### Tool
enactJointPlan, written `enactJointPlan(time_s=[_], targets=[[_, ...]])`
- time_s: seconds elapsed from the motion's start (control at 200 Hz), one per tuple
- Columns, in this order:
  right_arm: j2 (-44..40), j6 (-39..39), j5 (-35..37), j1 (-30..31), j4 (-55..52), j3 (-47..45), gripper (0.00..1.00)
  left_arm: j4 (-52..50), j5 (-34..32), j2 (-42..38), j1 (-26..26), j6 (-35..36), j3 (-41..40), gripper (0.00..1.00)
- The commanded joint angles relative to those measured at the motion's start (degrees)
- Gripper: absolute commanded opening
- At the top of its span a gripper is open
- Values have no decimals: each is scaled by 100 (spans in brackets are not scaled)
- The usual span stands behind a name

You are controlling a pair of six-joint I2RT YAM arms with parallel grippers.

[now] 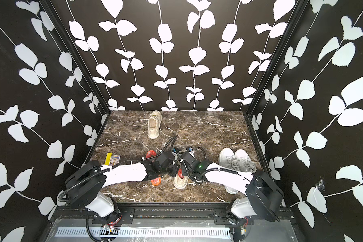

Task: Remove the insole from the shoe
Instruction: Untie the shoelace on the shoe.

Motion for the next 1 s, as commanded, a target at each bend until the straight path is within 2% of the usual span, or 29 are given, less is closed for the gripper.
enactJointPlan(time_s=[0.0,0.12,0.991], targets=[[-132,83,233,-32,-168,-12,1,-157,-337,-97,-16,-100,102,7],[-304,188,379,-39,-322,-120,0,-231,-622,-175,-7,-218,62,0],[-1454,884,628,-424,-745,-884,0,-333,-1134,-362,331,-865,-272,0]])
